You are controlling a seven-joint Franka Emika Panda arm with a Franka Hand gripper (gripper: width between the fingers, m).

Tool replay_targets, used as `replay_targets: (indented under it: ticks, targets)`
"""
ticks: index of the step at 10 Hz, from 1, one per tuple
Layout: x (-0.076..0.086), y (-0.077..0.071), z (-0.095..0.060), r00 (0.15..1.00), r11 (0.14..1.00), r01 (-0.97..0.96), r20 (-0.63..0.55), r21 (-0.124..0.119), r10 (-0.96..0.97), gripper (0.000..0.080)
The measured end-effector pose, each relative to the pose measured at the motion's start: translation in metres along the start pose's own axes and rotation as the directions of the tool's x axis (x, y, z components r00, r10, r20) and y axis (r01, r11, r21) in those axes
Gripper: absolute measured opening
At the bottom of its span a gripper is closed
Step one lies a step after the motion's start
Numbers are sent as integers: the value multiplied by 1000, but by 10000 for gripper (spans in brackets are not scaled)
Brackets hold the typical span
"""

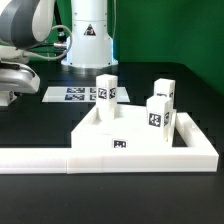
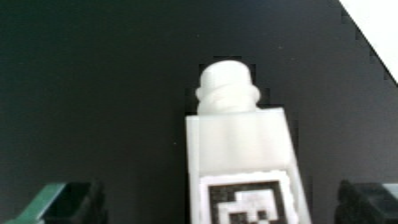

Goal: Assemble square table

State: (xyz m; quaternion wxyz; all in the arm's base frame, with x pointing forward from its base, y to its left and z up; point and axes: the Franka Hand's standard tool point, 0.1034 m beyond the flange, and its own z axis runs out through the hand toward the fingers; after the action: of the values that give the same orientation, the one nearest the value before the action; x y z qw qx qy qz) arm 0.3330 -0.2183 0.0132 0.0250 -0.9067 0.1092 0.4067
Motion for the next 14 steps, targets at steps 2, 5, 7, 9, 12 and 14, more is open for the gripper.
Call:
replay_targets:
  ticks: [2,5,7,9,12,14]
  targets:
    - [0,0,-1,1000,1000,18,-2,3,-18,649]
    - [0,-3,-4,1000,1000,22,-8,5,-22,374]
    - [0,-2,-4,1000,1000,22,-8,4,-21,287]
    - [0,-2,-4,1000,1000,22,-8,4,-21,287]
    - [-6,-25,-36,998,999,51,-22,4,-50,287]
    - [-13,-44,-61,998,999,42,-50,3,-41,288]
